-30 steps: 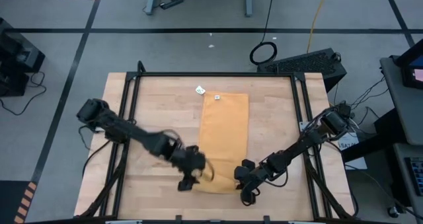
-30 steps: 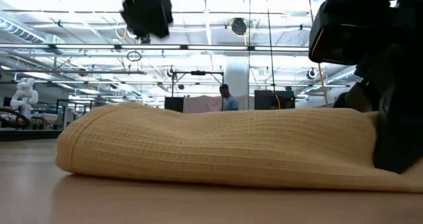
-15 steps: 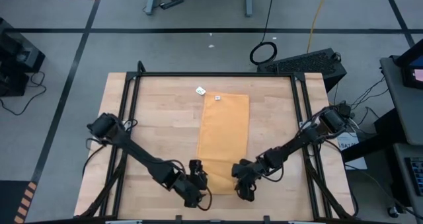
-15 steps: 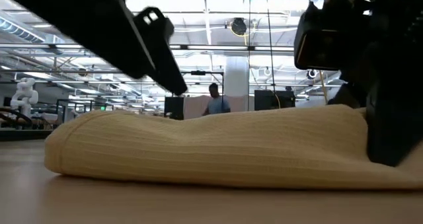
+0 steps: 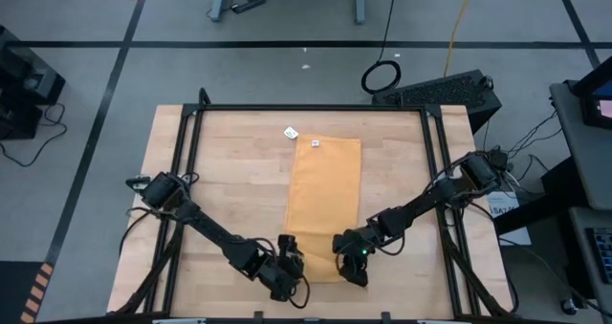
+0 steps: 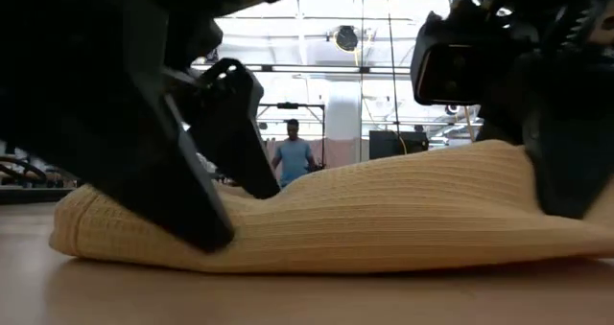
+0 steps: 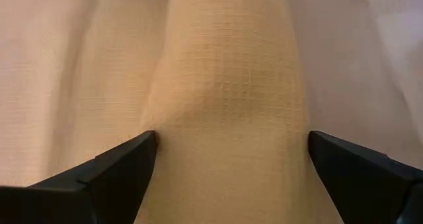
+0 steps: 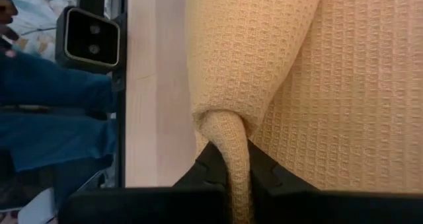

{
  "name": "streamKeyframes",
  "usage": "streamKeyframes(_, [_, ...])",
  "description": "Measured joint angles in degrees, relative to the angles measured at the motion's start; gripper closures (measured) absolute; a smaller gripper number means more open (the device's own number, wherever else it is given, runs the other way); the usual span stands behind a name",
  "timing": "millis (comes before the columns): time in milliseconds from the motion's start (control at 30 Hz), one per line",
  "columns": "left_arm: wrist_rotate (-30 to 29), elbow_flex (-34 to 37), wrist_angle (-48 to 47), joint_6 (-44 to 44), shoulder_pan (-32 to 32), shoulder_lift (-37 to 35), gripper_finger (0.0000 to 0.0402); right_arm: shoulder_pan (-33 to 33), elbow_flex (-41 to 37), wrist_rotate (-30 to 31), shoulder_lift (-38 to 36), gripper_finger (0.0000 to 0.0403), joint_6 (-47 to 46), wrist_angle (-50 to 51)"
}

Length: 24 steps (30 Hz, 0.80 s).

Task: Roll towel into tight, uniform cylinder
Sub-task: Roll the orange towel

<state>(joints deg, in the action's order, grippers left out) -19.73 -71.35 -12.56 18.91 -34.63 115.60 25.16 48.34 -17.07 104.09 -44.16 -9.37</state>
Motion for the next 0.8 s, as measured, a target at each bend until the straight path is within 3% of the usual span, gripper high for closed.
streamKeyframes(133, [5.00, -0.03, 0.06, 0.47, 0.38, 1.37, 0.0014, -1.22, 0.02, -2.20, 0.00, 0.0402, 0.28, -0.33])
streamKeyframes(300, [4.87, -0.24, -2.00, 4.28, 0.60, 1.79, 0.0068, -2.16, 0.02, -3.99, 0.00, 0.0402, 0.90, -0.33])
streamKeyframes(400, [5.13, -0.24, -2.41, 4.60, 1.10, 1.79, 0.0129, -2.35, 0.02, -4.24, 0.00, 0.0402, 1.38, -0.28])
streamKeyframes(700, [7.92, 0.04, -4.52, 4.64, 3.76, -1.67, 0.0372, -3.12, 0.04, -7.60, -0.08, 0.0385, -1.90, -0.35])
streamKeyframes(800, [13.57, 0.04, -4.42, 4.68, 5.70, -3.17, 0.0382, -3.09, 0.02, -8.78, -2.02, 0.0352, -0.21, -0.47])
